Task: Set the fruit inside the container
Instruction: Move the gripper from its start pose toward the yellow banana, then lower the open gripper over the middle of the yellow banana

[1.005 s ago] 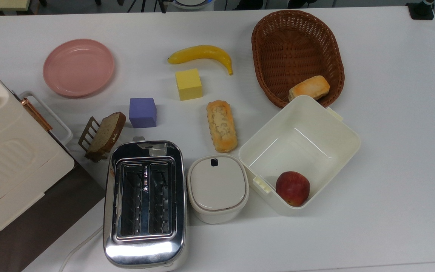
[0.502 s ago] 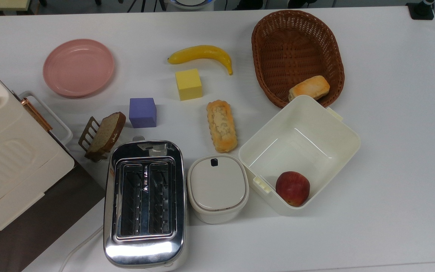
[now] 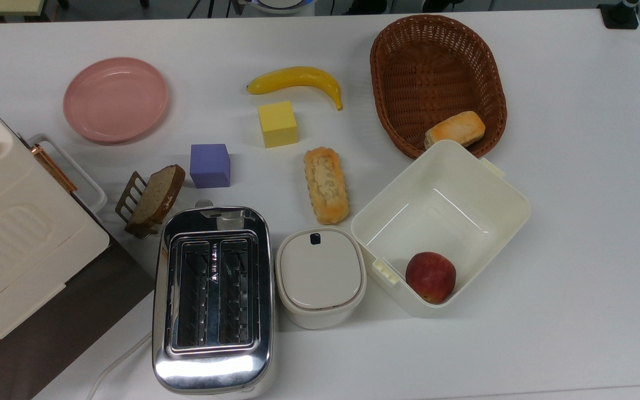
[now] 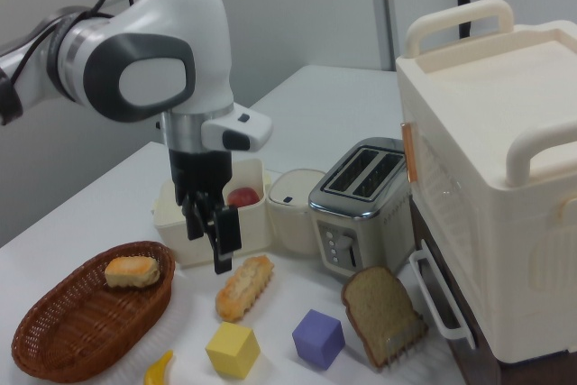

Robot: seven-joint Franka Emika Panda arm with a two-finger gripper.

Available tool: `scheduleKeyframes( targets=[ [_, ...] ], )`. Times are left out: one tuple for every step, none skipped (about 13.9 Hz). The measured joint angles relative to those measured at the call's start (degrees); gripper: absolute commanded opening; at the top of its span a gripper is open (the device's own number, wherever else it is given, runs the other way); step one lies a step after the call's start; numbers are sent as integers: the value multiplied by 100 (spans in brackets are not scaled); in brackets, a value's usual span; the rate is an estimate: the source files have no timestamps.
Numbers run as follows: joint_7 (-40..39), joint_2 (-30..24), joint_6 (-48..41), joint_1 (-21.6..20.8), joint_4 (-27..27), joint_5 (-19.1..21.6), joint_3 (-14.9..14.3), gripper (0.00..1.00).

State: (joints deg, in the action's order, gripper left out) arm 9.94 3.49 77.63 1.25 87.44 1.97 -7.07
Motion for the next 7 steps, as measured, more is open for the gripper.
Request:
scheduleKeyframes(
  targets=[
    [37, -136, 145, 167, 225, 0, 137, 100],
    [66, -454, 492, 495, 746, 1, 449, 100],
    [106, -689, 740, 673, 1135, 2, 650, 100],
    [247, -919, 1022, 787, 1540, 2, 829, 100],
    [505, -1196, 1399, 824, 2072, 2, 996, 100],
    [629, -1349, 1650, 820, 2386, 2, 1067, 100],
    [721, -1581, 2034, 814, 2871, 2, 1131, 100]
  ],
)
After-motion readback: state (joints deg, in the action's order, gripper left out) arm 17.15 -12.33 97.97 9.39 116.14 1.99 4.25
